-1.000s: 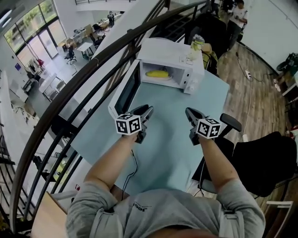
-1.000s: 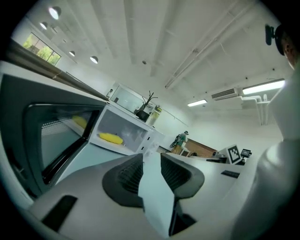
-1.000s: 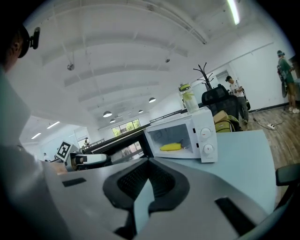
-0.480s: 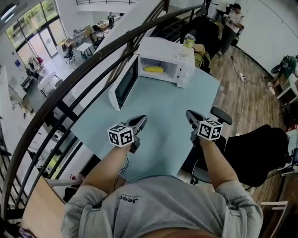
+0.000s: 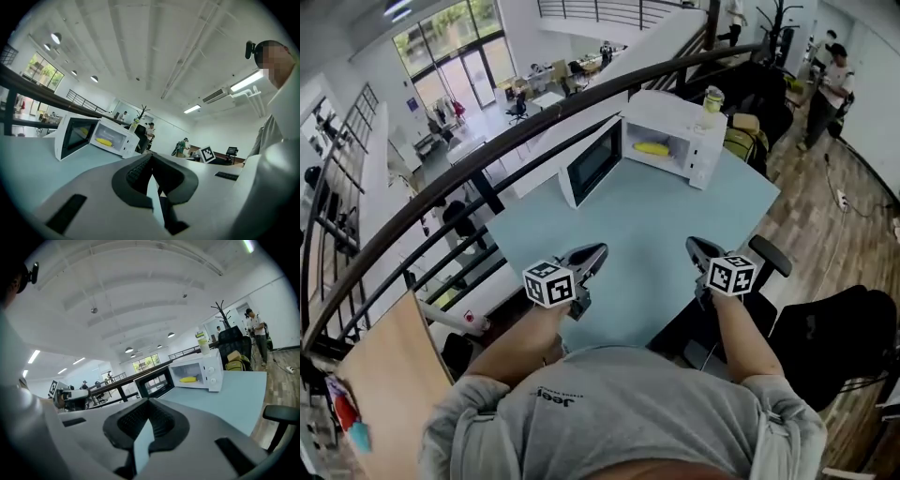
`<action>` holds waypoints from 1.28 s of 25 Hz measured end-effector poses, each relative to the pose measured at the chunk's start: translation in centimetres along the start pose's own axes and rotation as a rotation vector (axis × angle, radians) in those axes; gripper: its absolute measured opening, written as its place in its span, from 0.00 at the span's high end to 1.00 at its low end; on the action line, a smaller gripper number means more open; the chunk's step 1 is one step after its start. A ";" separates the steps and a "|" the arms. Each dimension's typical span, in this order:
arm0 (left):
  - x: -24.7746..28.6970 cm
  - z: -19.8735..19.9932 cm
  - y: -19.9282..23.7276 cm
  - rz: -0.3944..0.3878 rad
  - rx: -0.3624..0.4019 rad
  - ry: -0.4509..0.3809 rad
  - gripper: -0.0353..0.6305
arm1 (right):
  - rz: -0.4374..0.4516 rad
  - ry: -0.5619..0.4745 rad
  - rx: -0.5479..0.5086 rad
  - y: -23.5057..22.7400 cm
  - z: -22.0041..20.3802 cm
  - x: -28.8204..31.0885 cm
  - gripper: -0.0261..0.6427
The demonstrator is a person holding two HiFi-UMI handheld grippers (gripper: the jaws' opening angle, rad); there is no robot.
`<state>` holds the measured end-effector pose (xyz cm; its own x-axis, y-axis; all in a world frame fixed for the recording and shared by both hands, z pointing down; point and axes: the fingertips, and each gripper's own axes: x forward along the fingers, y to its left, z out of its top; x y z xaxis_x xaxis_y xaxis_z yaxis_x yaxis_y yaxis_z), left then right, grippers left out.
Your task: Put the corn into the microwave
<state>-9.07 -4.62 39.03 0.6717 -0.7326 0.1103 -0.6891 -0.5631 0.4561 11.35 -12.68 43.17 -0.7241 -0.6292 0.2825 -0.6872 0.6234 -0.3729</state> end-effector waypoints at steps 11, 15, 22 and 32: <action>-2.9 2.8 -4.5 0.057 0.050 -0.060 0.92 | 0.089 0.002 -0.059 3.6 1.2 -4.2 0.94; -2.9 3.7 -4.7 0.017 0.056 -0.065 0.92 | 0.068 -0.016 -0.079 4.9 1.9 -5.6 0.94; -4.5 5.7 -3.2 -0.082 0.152 -0.040 0.92 | -0.020 -0.065 -0.045 7.6 1.9 -5.2 0.94; -8.3 7.6 1.1 -0.184 0.192 -0.026 0.92 | -0.119 -0.091 0.048 12.1 0.6 -3.0 0.93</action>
<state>-17.49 -2.03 31.91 0.7850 -0.6192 0.0173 -0.5966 -0.7482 0.2902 5.24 -3.52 37.25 -0.6282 -0.7378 0.2469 -0.7624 0.5205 -0.3843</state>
